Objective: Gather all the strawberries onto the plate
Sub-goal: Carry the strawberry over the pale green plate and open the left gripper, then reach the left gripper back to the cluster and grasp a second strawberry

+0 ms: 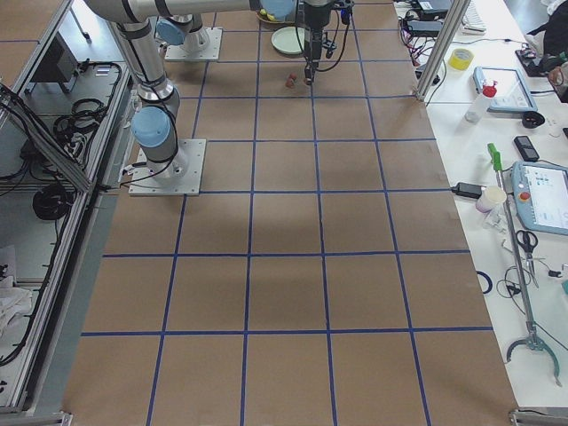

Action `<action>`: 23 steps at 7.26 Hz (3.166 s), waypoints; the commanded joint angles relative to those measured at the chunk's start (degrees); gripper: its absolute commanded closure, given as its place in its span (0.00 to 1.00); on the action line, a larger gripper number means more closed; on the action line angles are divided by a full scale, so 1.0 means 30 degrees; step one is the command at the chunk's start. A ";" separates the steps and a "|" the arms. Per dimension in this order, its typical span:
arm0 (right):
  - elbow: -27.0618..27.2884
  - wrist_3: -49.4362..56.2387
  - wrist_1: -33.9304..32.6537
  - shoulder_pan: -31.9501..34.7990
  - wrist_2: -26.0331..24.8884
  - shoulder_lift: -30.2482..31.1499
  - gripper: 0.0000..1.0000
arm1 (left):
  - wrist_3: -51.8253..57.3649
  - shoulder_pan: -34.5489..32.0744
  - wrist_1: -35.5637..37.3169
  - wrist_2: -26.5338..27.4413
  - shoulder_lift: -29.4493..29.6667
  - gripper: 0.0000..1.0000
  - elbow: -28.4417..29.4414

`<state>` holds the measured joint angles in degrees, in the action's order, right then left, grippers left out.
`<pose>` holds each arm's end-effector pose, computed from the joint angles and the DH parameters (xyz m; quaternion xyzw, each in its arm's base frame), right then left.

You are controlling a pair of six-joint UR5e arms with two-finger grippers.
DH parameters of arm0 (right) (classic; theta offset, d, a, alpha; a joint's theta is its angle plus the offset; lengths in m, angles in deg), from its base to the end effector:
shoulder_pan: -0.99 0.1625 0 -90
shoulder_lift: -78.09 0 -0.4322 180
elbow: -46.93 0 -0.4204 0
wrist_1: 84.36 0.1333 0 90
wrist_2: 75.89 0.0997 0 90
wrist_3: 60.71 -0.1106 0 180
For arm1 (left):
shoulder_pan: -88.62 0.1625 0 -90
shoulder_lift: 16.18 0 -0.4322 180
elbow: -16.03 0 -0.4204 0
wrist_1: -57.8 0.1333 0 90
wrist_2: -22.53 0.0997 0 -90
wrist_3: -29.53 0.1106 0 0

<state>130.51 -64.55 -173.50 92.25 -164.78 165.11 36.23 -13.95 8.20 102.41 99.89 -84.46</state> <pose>0.1474 -0.5436 0.5134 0.0223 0.9995 -0.0221 0.0107 -0.2871 -0.5859 0.1984 -0.1695 -0.9810 0.0288 0.0897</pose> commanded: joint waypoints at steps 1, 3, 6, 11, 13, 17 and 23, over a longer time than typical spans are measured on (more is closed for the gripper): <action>0.0000 0.0020 0.0008 -0.0010 -0.0103 0.0057 0.00 | 0.1330 0.1309 -0.3428 0.2186 -0.0948 1.00 0.1645; 0.0000 0.0020 0.0008 -0.0010 -0.0220 0.0028 0.00 | 0.3525 0.5254 -0.5924 0.2434 -0.1974 1.00 0.1565; -0.0205 0.0021 0.0008 0.0019 -0.0251 0.0028 0.00 | 0.4797 0.8143 -0.7841 0.5056 -0.2067 1.00 0.0691; -0.0235 -0.0009 0.0037 -0.0098 -0.0192 0.0028 0.00 | 0.5669 0.9259 -0.7490 0.6155 -0.1657 0.95 -0.1423; -0.0290 -0.0068 0.0037 -0.0040 -0.0279 0.0028 0.00 | 0.6285 0.9288 -0.7490 0.5981 -0.1860 0.01 -0.1542; -0.0351 -0.0038 0.0095 -0.0098 -0.0280 0.0028 0.00 | 0.4577 0.7511 -0.7577 0.5224 -0.2766 0.00 -0.0666; -0.0381 -0.0038 0.0212 -0.0098 -0.0484 0.0115 0.00 | -0.5038 0.1912 -0.7315 0.1644 -0.3182 0.00 -0.0781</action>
<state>129.40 -64.67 -173.06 91.95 -165.84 165.34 24.63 -5.76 -13.97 107.61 89.62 -86.66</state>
